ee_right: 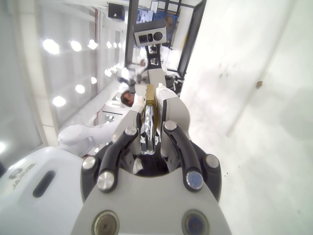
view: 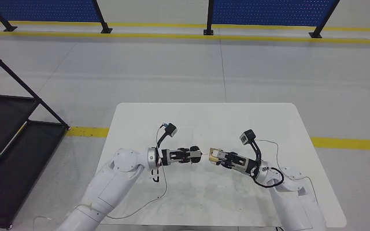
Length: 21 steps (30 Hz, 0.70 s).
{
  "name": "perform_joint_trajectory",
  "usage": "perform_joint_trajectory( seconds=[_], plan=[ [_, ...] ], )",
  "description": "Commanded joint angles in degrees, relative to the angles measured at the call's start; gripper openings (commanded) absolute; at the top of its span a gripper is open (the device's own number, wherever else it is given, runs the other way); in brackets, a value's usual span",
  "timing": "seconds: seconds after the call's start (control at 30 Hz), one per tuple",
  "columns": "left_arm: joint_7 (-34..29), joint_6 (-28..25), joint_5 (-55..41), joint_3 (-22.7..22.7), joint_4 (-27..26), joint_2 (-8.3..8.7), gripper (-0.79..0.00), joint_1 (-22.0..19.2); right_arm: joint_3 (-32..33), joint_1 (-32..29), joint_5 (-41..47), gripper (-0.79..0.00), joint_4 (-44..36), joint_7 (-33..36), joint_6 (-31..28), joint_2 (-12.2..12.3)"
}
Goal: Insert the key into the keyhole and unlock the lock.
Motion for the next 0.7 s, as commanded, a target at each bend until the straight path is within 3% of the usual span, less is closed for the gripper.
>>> perform_joint_trajectory(
  seconds=[0.0, 0.67],
  plan=[
    [0.0, 0.0, -0.1, 0.3, 0.2, -0.05, -0.785, -0.2, 0.0, 0.0, 0.0, -0.785, 0.0, 0.0, 0.0, 0.0],
    [-0.1, -0.5, -0.8, 0.5, 1.3, 0.01, -0.785, -1.0, 0.0, 0.0, 0.0, -0.785, 0.0, 0.0, 0.0, 0.0]
  ],
)
